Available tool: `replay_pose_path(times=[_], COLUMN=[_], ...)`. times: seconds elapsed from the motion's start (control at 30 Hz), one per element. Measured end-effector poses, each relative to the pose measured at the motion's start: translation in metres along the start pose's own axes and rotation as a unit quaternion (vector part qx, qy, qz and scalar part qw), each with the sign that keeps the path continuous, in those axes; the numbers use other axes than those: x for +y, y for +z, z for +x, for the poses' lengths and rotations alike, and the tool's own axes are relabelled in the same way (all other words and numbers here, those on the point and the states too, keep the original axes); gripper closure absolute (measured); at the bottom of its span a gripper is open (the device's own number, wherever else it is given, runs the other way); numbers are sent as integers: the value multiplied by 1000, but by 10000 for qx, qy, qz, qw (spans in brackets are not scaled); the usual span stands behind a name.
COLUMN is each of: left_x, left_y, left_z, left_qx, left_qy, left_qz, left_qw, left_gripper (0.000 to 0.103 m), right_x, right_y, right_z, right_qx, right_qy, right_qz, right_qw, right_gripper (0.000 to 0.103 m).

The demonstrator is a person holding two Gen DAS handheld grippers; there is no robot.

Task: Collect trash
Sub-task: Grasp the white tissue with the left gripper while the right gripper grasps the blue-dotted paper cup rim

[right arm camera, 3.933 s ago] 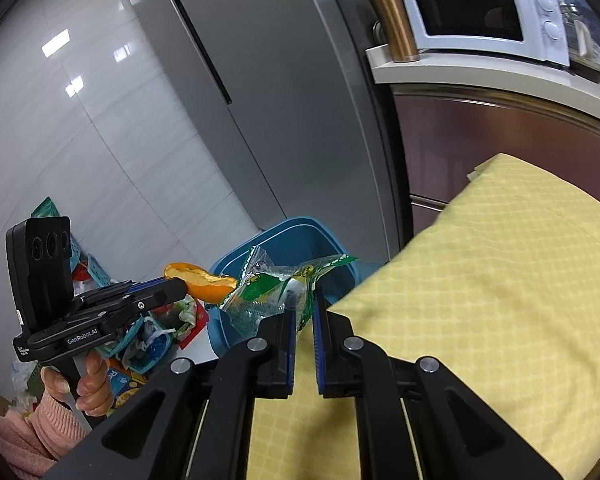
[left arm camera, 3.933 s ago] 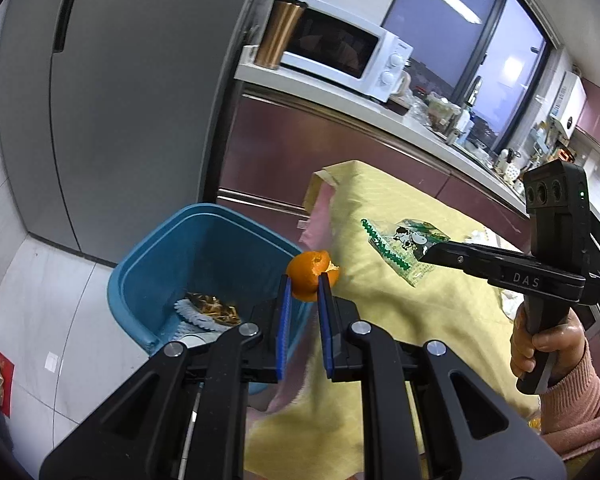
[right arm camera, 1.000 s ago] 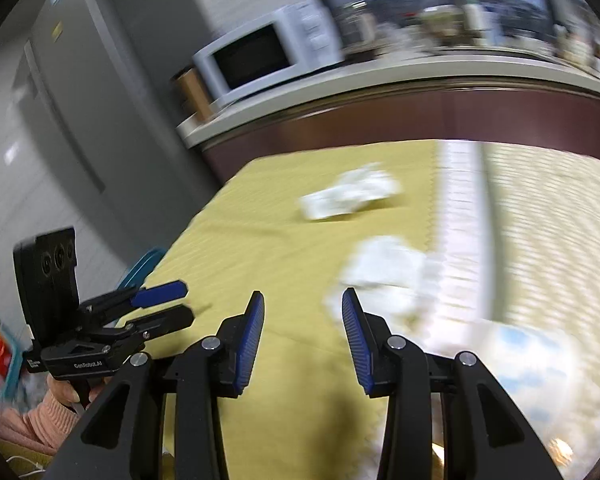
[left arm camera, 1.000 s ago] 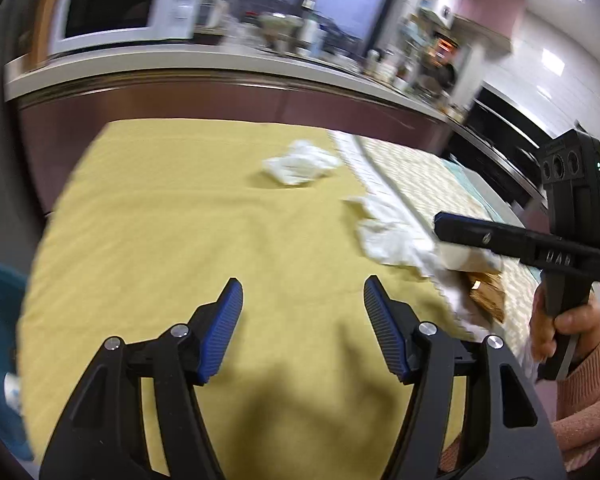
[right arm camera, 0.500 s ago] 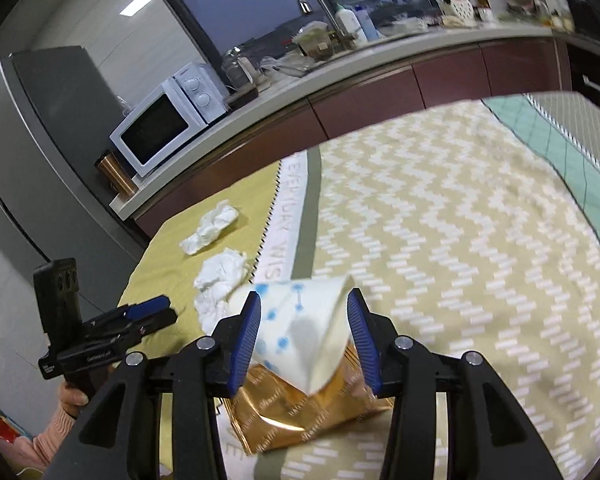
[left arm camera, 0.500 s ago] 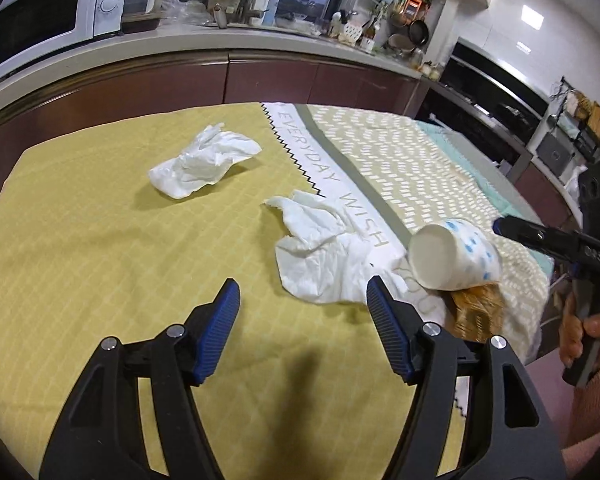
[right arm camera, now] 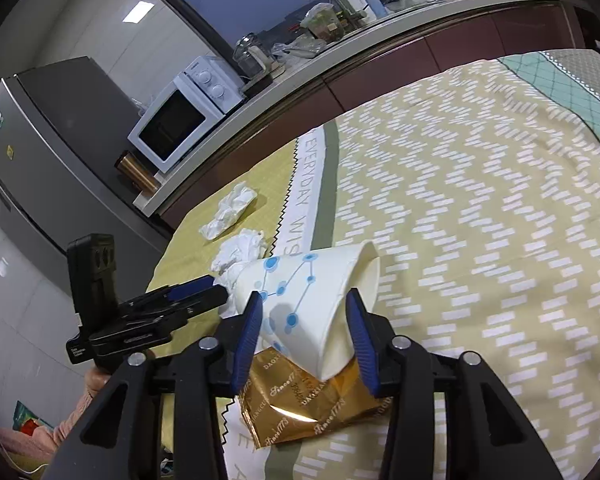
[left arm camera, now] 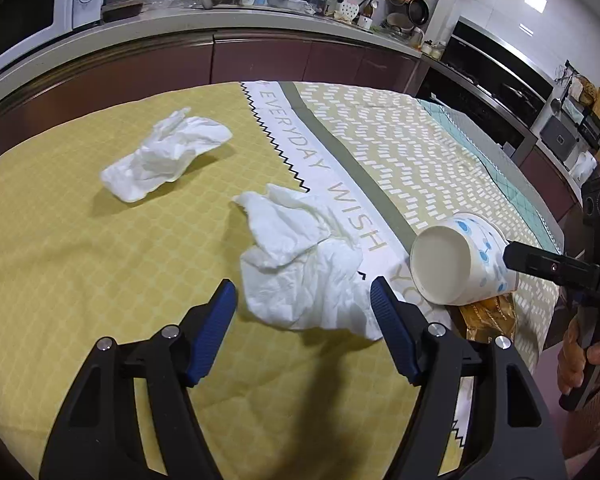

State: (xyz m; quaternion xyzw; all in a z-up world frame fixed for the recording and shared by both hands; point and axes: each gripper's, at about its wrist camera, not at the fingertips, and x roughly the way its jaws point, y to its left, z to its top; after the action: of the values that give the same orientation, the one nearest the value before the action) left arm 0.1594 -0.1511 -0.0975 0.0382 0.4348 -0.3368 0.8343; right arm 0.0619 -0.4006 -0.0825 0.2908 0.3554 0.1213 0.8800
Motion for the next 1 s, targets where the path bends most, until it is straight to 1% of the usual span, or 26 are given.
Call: replay_pose_path(times=[0.03,0.1,0.17,0.2,0.37,0.43,0.47,0.53,0.67,1.0], left_x=[-1,-3,-3,-4,-4,-5,-5,-6,-8,-1], left_y=[1,1,2,3,2,0,0,-2,-5,-15], left_z=[2,5,7,8,9,8,7,7,-1,-44], left_qx=[7,48,67,73,97,113,108,96,3,-369], left_qy=[3,38,57,54,35,-11,-29,-34,-18,190], left_qz=[8,42,64,58,29,23,32,41,43,66], left_qw=[10000,10000,9999,9999,9999,9999,9999,9999,10000,9991], left_gripper=[37,45,58,60,81,89,91,94,95,95], right_x=[1,3,4,5,11,16,17,24,31,47], right_y=[0,0,2,2,4,6,6,7,9,9], right_z=[1,3,3,3,4,6,7,8,10,16], right_qx=[4,14,2,-8,-42,-52,-48,-54,-68,-61], right_qy=[31,70,114,127,246,311,340,397,480,651], right_qz=[-15,-49,-60,-70,-117,-168,-194,-268,-349,-475], right_qw=[10000,10000,9999,9999,9996,9994,9992,9988,9982,9967], right_gripper=[71,75,79,81,85,88,89,92,100,100])
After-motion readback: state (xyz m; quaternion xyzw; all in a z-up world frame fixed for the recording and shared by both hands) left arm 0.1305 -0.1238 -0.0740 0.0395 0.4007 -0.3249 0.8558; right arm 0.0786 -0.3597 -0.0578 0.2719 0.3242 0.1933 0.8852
